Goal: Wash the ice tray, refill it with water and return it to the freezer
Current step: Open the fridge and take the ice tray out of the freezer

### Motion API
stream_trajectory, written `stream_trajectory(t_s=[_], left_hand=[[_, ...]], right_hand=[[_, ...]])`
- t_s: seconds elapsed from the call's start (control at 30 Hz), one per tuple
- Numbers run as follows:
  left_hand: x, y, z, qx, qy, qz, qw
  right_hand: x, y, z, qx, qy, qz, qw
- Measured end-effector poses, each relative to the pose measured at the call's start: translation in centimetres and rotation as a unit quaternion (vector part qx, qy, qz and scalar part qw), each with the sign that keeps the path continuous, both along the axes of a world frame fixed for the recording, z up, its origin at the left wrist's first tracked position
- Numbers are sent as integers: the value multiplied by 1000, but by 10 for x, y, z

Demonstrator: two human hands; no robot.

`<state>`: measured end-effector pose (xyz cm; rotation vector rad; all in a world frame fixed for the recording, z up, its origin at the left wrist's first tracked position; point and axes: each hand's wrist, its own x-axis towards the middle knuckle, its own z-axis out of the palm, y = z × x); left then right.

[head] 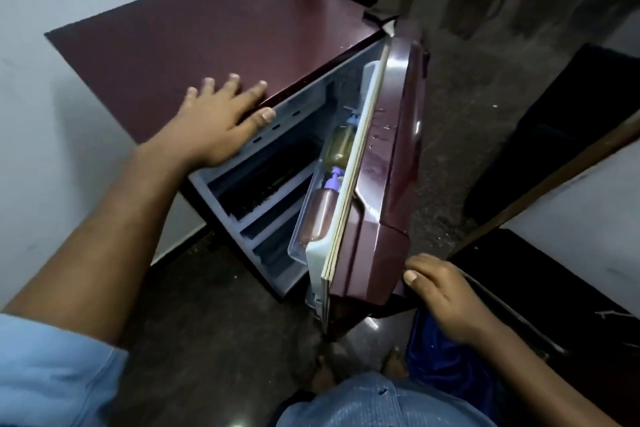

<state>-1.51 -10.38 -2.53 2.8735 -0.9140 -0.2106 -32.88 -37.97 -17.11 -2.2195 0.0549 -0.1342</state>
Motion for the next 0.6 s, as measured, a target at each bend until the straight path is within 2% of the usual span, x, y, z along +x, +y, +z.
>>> stream_trajectory(t_s=[0.07,0.17,0.37,0.47,0.6], left_hand=[[-25,-30,3,-34,1,-106,994],[-53,-75,0,-20,-29,-246,969],[-83,-137,2,-32,-73,-400,913],[-93,-161,-2,-29,-90,-431,897],[-107,-189,-11,-50,-144,-480,864]], right_hand=[[-16,-11,11,-75,-27,-32,996],[-37,-23,29,-138,-61,-134,980],[-64,-11,100,-115,-103,-337,929],[-67,3,129,-165,-110,-314,929],[-68,23,149,-253,-31,-245,936]])
